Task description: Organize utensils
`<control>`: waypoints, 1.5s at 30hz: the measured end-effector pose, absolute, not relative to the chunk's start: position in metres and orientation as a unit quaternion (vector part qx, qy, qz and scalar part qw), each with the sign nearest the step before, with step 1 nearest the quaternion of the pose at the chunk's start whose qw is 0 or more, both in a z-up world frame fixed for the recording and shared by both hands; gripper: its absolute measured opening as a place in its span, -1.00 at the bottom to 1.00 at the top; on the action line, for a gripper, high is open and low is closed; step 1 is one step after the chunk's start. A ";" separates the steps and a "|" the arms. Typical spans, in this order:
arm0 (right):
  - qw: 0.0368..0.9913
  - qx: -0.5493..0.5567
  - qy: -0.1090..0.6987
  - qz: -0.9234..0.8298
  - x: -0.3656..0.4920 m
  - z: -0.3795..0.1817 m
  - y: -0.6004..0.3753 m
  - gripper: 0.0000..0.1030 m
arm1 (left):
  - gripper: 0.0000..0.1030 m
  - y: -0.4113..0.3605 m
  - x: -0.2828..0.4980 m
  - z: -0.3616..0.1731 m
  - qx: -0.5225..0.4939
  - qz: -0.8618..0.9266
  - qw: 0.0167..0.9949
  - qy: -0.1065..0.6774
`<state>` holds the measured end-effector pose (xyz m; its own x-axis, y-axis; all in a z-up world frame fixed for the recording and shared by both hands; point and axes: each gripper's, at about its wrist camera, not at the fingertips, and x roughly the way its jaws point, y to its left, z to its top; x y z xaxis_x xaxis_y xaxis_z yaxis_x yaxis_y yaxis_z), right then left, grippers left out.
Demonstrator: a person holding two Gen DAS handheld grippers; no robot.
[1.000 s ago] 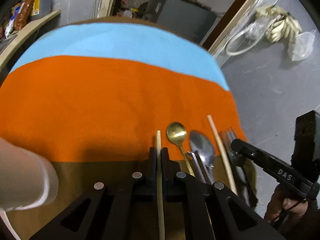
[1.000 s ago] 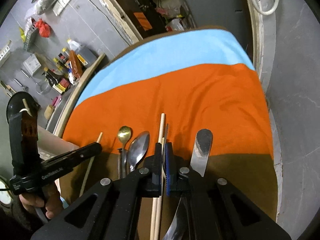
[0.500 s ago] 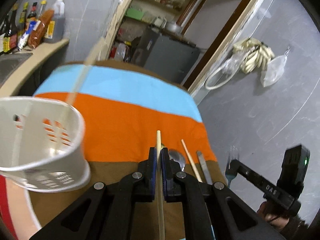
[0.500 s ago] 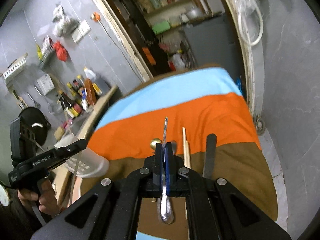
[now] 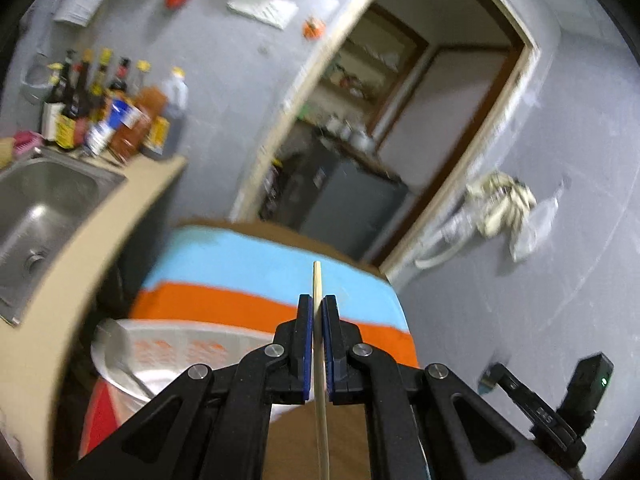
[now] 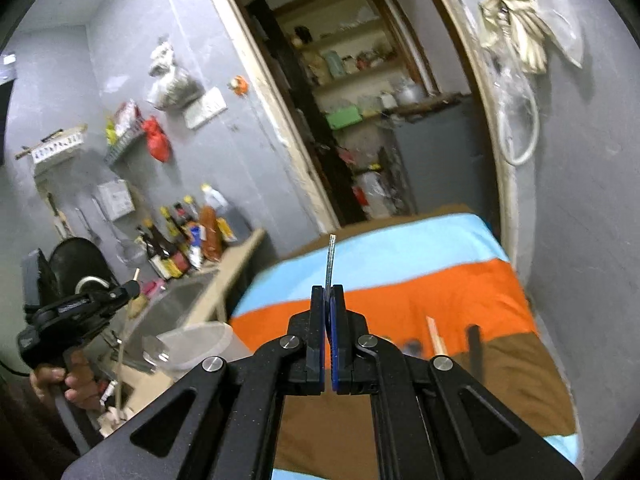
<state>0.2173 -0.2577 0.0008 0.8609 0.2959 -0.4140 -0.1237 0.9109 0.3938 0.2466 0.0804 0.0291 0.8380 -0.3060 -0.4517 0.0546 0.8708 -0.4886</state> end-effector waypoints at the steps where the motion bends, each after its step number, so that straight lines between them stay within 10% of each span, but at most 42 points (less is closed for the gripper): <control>1: 0.948 0.181 0.234 0.118 0.217 0.004 -0.252 -0.96 | -0.90 0.092 0.247 0.032 -0.240 -0.086 0.932 0.258; 17: 0.924 0.246 0.121 0.267 0.266 0.049 -0.114 -0.96 | -0.90 0.178 0.283 0.043 -0.274 0.007 0.951 0.140; 45: 0.917 0.243 0.204 0.242 0.306 -0.051 -0.065 -0.96 | -0.90 0.149 0.299 -0.001 -0.177 0.001 0.973 0.146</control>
<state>0.3058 -0.0652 -0.0511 0.7991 0.5435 -0.2572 -0.3449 0.7647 0.5443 0.2986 0.1492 -0.0014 0.9576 -0.0495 -0.2838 -0.0534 0.9377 -0.3435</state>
